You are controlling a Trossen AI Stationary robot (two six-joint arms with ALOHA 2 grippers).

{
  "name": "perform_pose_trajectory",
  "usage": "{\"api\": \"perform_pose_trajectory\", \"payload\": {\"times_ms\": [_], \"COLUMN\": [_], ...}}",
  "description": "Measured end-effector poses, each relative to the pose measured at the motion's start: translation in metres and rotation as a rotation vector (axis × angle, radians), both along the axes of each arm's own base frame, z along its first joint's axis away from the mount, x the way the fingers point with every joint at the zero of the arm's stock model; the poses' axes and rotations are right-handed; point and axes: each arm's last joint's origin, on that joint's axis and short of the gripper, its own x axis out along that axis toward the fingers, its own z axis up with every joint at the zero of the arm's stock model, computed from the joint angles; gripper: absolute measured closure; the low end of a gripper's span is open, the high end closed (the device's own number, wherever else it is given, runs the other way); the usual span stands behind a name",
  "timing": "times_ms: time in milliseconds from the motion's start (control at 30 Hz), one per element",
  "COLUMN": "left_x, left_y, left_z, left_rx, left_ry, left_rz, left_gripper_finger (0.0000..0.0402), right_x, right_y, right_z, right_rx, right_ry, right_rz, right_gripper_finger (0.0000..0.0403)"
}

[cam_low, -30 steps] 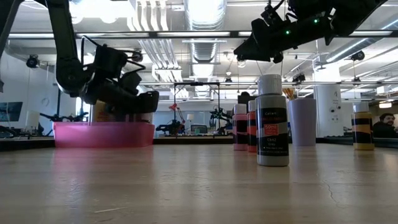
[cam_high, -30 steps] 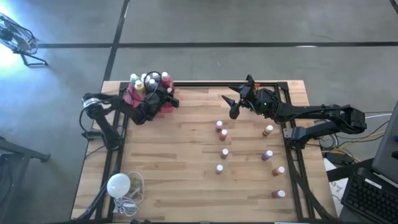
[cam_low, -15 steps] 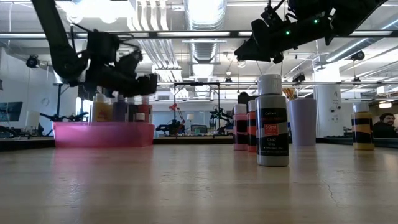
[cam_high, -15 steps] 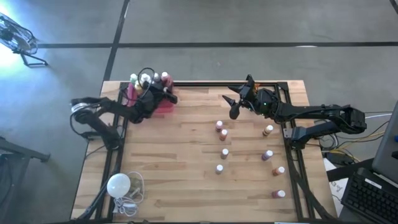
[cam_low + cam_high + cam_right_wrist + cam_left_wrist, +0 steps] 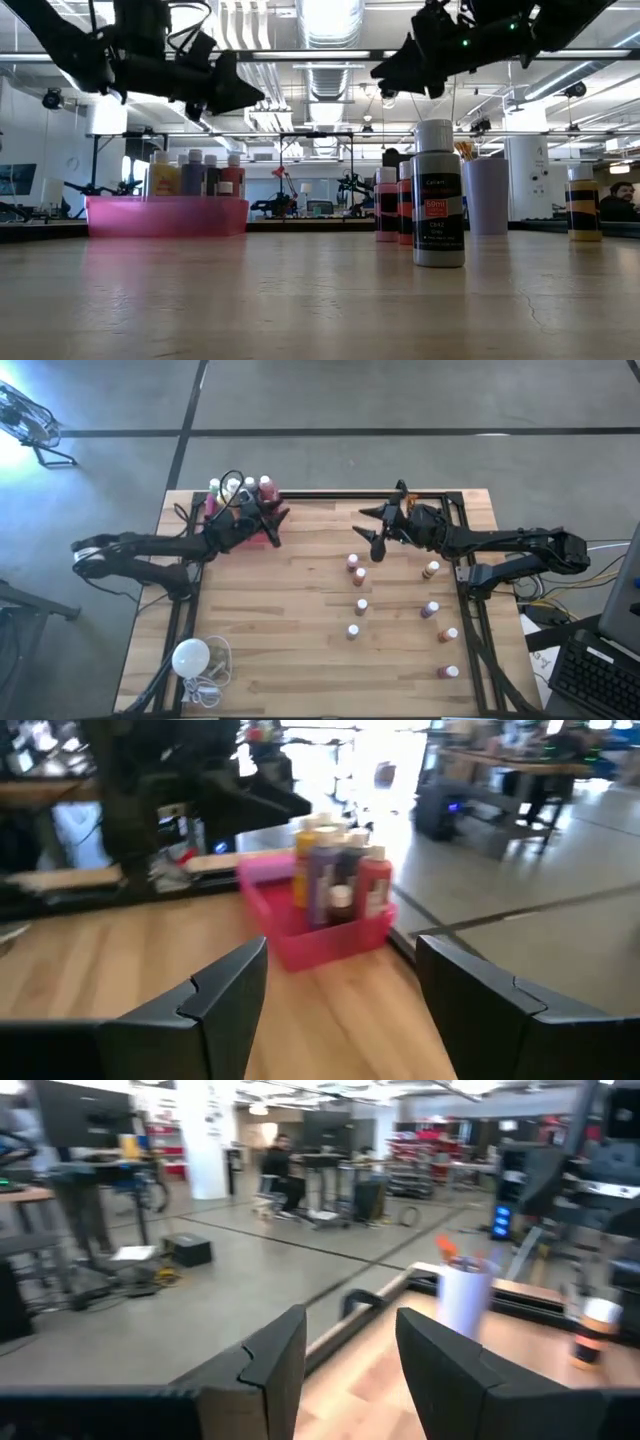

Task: Pick & Place Paint Supplies
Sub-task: Put the small white paint bottle into the pink bin

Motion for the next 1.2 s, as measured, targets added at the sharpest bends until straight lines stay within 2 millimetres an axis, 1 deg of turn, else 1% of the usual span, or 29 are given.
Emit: {"api": "perform_pose_trajectory", "payload": {"times_ms": [167,267,367,500,633,733,933,1100,1200], "left_x": [0.002,0.004,0.006,0.007,0.007,0.007,0.007,0.007,0.007], "left_y": [-0.021,-0.031,-0.038,-0.041,-0.042,-0.042,-0.041,-0.041,-0.041], "left_z": [0.006,0.007,0.007,0.005,0.004,0.001,-0.003,-0.003,-0.003], "left_rx": [0.019,0.02,0.019,0.014,-0.002,-0.023,-0.038,-0.038,-0.038], "left_ry": [0.017,0.016,0.017,0.03,0.043,0.058,0.099,0.099,0.099], "left_rz": [-0.088,-0.134,-0.164,-0.18,-0.182,-0.183,-0.182,-0.182,-0.182], "left_gripper_finger": [0.0247,0.025,0.025,0.025,0.025,0.025,0.025,0.025,0.025], "right_x": [0.011,0.012,0.009,0.001,-0.01,-0.021,-0.048,-0.068,-0.074], "right_y": [0.026,0.045,0.062,0.08,0.09,0.095,0.11,0.132,0.145], "right_z": [0.013,0.017,0.018,0.02,0.019,0.013,-0.014,-0.038,-0.05], "right_rx": [-0.015,-0.034,-0.044,0.027,0.099,0.144,0.212,0.3,0.304], "right_ry": [0.122,0.248,0.382,0.514,0.604,0.616,0.551,0.54,0.542], "right_rz": [0.069,0.039,-0.009,0.013,0.007,-0.002,0.047,0.176,0.24], "right_gripper_finger": [0.018,0.0192,0.0201,0.0212,0.0221,0.0227,0.0231,0.0222,0.0218]}}
